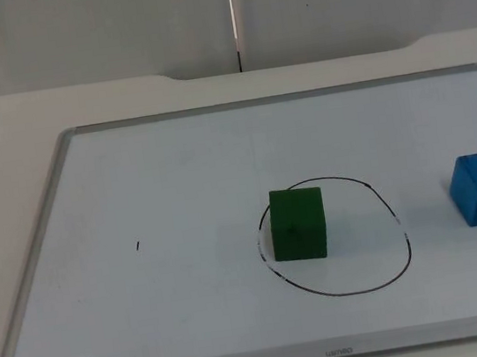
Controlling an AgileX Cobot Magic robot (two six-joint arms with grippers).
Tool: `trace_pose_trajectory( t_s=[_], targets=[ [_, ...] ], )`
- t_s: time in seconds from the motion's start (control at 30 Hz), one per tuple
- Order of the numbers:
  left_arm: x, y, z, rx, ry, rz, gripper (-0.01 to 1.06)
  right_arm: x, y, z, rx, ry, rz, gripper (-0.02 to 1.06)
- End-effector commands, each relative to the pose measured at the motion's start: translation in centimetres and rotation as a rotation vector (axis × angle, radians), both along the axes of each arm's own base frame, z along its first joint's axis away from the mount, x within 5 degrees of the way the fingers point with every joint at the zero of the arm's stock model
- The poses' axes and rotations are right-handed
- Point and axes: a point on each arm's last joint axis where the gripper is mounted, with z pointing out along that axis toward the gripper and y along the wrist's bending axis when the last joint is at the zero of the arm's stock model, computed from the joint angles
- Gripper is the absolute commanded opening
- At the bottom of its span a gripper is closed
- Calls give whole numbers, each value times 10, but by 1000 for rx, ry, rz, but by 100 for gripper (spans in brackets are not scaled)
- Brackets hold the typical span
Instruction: Push the two cubes into the marked area.
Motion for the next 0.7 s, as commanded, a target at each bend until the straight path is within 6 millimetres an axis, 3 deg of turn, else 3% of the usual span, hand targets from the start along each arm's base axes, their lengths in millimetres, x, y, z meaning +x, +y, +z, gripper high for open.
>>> trace_pose_trajectory(
  t_s=[0.0, 0.27, 0.4, 0.67],
  targets=[
    [-10, 5, 6, 11, -5, 2, 0, 0, 0, 0, -6, -5, -2, 105],
    [-50, 25, 14, 71, -33, 43, 0, 0, 0, 0, -6, -5, -2, 105],
    [-80, 41, 4, 94, -51, 87, 0, 0, 0, 0, -6, -5, -2, 105],
    [-120, 60, -14, 118, -34, 136, 0, 0, 0, 0, -6, -5, -2, 105]
  ],
)
